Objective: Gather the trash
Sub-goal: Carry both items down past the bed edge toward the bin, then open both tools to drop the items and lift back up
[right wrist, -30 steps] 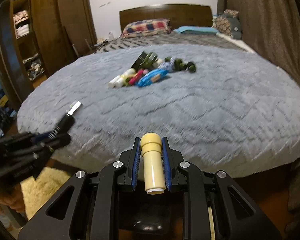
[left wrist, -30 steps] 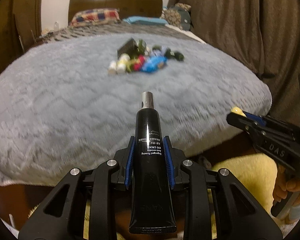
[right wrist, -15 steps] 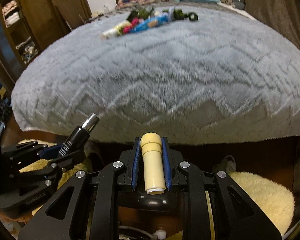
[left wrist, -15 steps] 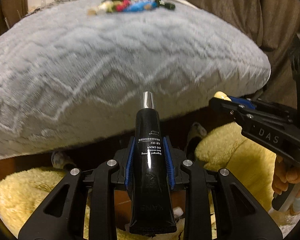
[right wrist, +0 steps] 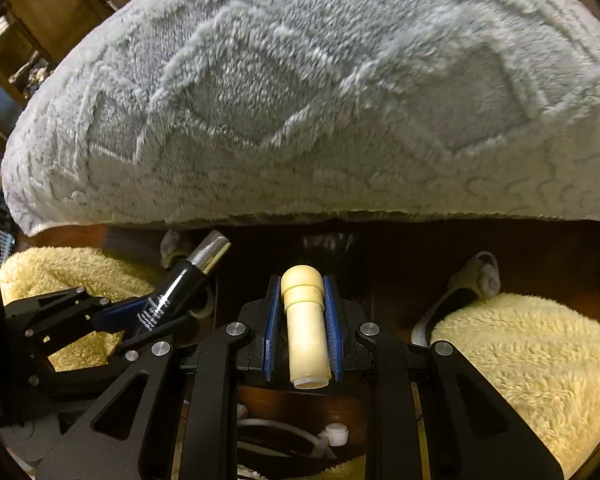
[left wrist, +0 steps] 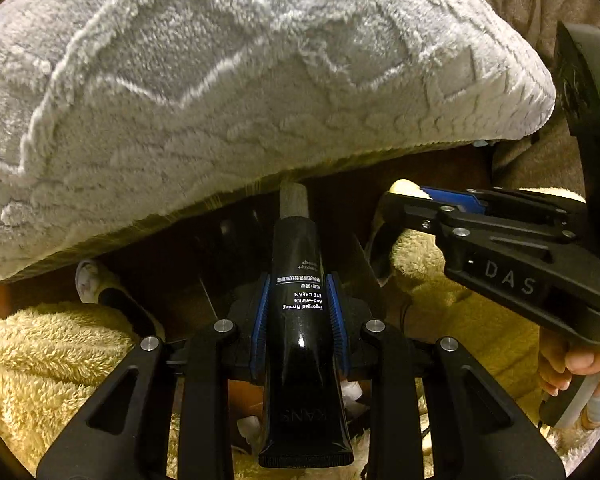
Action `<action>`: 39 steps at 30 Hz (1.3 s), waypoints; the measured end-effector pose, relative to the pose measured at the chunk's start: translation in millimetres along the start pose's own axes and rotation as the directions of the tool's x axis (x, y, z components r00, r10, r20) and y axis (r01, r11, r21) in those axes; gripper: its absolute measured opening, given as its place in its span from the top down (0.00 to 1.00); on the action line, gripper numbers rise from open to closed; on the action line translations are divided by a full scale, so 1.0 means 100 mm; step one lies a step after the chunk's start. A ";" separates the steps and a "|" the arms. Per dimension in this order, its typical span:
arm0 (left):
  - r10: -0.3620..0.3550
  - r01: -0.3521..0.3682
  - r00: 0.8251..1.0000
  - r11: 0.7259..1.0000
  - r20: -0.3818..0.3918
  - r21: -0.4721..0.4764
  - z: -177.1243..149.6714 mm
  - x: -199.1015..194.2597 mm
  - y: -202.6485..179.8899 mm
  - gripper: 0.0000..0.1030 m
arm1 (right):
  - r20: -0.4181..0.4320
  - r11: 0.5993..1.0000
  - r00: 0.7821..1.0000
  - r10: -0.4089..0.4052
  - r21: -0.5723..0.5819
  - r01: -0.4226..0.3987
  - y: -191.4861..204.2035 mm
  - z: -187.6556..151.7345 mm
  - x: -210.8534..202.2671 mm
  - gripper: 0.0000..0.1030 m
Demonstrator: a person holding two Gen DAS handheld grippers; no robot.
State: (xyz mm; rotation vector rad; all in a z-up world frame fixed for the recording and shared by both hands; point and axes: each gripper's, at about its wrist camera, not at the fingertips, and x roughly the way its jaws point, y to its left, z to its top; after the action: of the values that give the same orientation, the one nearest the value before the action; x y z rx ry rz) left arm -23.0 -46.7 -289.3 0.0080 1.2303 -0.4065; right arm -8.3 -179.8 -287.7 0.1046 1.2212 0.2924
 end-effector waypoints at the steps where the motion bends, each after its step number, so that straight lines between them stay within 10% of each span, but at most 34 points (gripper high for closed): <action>1: -0.001 0.001 1.000 1.000 -0.007 0.000 0.00 0.02 0.01 0.75 | -0.003 1.000 1.000 0.002 -0.001 -0.002 0.01 0.01 0.02 0.78; 20: 0.072 -0.072 0.993 0.997 0.097 0.002 0.19 -0.42 0.11 0.45 | 0.143 0.999 0.989 -0.049 0.030 0.046 -0.12 0.26 -0.55 0.38; 39: 0.229 -0.215 0.920 0.973 0.317 -0.078 1.02 -1.22 0.58 0.32 | 0.362 0.996 0.928 -0.084 0.039 0.074 -0.18 1.14 -1.14 0.32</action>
State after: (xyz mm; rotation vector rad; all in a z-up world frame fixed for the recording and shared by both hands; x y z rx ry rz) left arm 55.1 20.9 -155.0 0.0432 0.8987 -0.1739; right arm 66.2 -220.1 -149.4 0.1248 0.8575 0.1768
